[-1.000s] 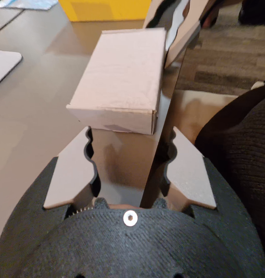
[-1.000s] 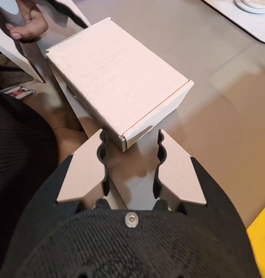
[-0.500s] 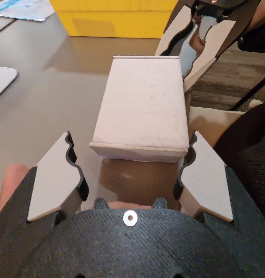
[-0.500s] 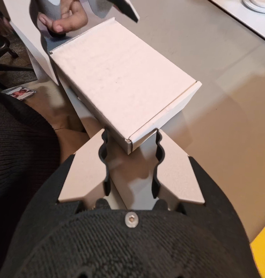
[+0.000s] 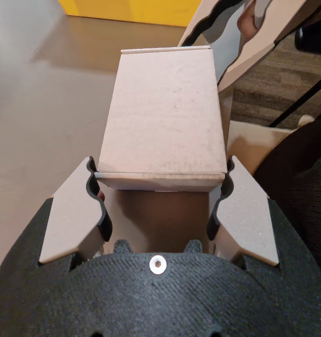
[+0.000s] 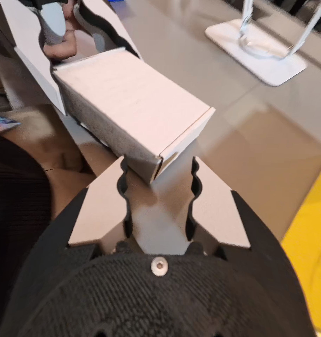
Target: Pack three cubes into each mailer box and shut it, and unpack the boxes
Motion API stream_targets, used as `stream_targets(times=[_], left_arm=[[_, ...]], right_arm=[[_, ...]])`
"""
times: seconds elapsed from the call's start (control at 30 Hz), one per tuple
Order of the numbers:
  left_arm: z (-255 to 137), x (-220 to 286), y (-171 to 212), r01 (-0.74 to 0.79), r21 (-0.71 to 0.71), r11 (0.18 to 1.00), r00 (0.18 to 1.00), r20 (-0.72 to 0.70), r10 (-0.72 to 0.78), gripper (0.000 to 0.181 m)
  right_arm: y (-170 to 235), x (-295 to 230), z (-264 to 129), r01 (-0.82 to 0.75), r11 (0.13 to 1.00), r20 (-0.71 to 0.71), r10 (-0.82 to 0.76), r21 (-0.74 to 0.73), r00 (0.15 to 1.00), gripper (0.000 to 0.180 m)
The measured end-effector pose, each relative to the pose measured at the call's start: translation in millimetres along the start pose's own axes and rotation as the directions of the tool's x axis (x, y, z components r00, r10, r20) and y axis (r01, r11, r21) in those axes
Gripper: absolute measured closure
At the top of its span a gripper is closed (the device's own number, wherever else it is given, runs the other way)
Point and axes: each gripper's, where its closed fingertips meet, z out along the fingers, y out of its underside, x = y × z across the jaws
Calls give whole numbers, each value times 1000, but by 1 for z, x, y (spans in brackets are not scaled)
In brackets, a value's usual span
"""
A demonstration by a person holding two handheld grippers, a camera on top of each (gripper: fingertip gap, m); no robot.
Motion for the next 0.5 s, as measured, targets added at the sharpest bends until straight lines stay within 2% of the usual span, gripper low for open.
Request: stream_targets(times=[0.03,0.13,0.23,0.37,0.5], left_arm=[[-2,-2,-2,54,18,998,998,-11,-54,44],[-8,-7,-9,212,55,976,976,-57,-209,44],[-9,-8,-14,307,63,950,951,-71,-302,44],[-7,-7,-16,363,53,930,931,-58,-360,44],[-7,-2,-17,354,50,934,934,-61,-351,44]], right_arm=[[-5,5,-3,49,999,-50,-48,18,998,106],[-24,8,-9,246,969,-197,-235,31,952,104],[-44,-8,-10,447,895,-290,-425,9,857,104],[-44,-30,1,664,739,-312,-660,-112,683,103],[-32,-27,11,726,646,-298,-759,-235,579,94]])
